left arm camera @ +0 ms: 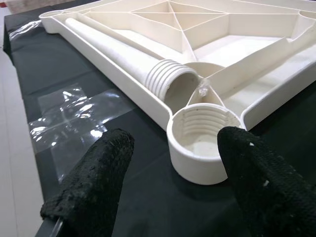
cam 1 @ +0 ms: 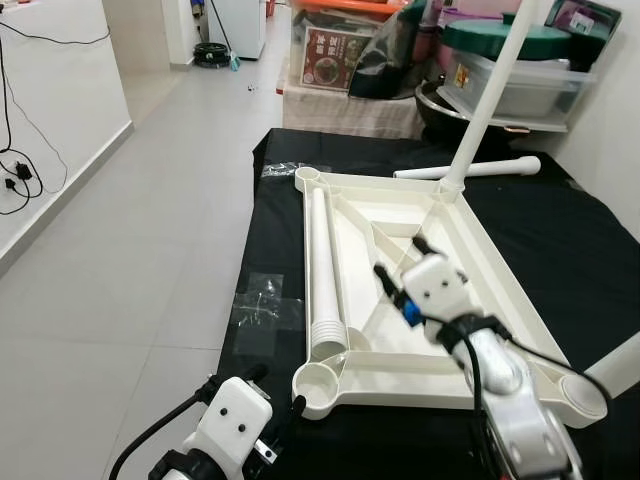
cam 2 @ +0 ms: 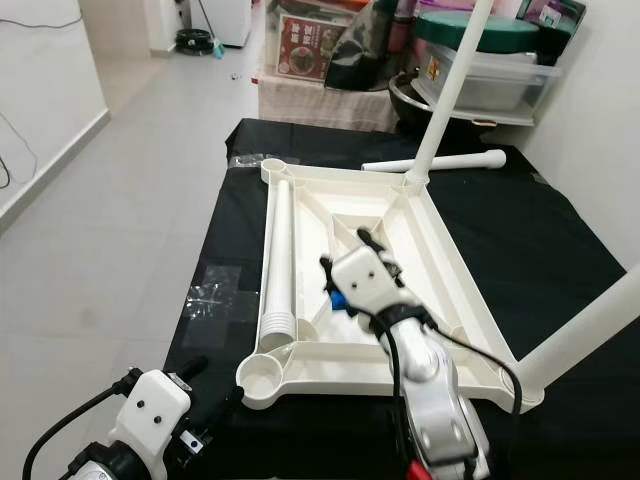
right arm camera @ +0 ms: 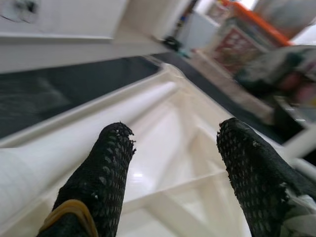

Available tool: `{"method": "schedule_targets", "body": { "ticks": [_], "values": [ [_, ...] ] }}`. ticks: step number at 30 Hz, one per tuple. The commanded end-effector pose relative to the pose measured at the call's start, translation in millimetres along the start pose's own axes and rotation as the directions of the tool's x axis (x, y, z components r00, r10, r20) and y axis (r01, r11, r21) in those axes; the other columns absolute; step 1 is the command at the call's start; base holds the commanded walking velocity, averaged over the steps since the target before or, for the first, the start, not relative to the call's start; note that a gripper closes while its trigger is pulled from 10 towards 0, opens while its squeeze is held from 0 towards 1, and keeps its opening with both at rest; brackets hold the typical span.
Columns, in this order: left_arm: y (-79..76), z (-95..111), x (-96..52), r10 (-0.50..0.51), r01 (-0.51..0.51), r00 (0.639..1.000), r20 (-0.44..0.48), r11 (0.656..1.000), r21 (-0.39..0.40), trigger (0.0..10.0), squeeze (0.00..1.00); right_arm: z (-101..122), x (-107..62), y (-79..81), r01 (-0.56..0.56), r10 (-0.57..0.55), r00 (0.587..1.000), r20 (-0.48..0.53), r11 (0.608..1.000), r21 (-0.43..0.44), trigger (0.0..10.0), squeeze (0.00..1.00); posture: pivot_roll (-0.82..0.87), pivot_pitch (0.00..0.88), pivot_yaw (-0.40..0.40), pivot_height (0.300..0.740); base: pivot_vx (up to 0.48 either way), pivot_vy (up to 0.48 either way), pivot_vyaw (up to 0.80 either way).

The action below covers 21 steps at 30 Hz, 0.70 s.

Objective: Building children table

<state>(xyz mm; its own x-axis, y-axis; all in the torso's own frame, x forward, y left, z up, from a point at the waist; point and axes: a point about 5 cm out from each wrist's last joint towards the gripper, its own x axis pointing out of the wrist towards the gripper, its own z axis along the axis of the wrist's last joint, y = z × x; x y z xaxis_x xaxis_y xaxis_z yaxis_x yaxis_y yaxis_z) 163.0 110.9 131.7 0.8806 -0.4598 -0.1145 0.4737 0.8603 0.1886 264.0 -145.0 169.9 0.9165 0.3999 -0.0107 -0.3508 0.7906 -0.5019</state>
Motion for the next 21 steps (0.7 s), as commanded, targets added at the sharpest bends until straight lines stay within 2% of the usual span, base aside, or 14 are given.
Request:
{"method": "schedule_targets", "body": {
  "ticks": [1,7,10,13,16,19,21],
  "values": [
    [-0.7,-4.6,-0.1,-0.006,0.006,1.000,-0.015,1.000,-0.006,10.0,0.00,12.1,-0.2,6.5,-0.074,0.074,0.995,0.074,0.997,0.008,10.0,0.00,0.05,0.048,-0.100,0.740,0.000,0.000,0.00],
    [1.5,-2.5,-0.2,-0.003,0.003,1.000,-0.009,1.000,0.008,10.0,0.00,19.1,10.1,16.6,-0.116,0.119,0.990,0.075,0.993,-0.036,10.0,0.00,0.07,0.053,-0.110,0.740,0.000,0.000,0.00],
    [1.5,-3.6,-0.1,0.000,0.000,1.000,-0.011,1.000,0.013,10.0,0.00,19.8,11.7,37.1,-0.245,0.248,0.966,0.074,0.968,-0.047,10.0,0.00,0.06,0.055,-0.108,0.740,0.000,0.000,0.00],
    [0.5,-3.4,0.3,-0.003,0.003,1.000,-0.010,1.000,0.013,10.0,0.00,19.2,12.3,45.6,-0.293,0.296,0.953,0.061,0.955,-0.056,10.0,0.00,0.07,0.058,-0.114,0.740,0.000,0.000,0.00],
    [-0.5,-2.9,0.5,-0.004,0.004,1.000,-0.009,1.000,0.014,10.0,0.00,14.9,14.7,42.8,-0.282,0.285,0.958,0.019,0.954,-0.099,10.0,0.00,0.08,0.056,-0.118,0.740,0.000,0.000,0.00],
    [-1.1,-2.6,-0.2,-0.001,0.001,1.000,-0.010,1.000,0.010,10.0,0.00,9.0,13.8,41.9,-0.304,0.303,0.953,-0.028,0.948,-0.093,10.0,0.00,0.08,0.061,-0.122,0.740,0.000,0.000,0.00],
    [-1.8,-2.5,-0.5,0.001,-0.001,1.000,-0.010,1.000,0.006,10.0,0.00,4.6,12.5,41.3,-0.311,0.304,0.950,-0.073,0.939,-0.145,10.0,0.00,0.07,0.060,-0.124,0.740,0.000,0.000,0.00]
  ]
}}
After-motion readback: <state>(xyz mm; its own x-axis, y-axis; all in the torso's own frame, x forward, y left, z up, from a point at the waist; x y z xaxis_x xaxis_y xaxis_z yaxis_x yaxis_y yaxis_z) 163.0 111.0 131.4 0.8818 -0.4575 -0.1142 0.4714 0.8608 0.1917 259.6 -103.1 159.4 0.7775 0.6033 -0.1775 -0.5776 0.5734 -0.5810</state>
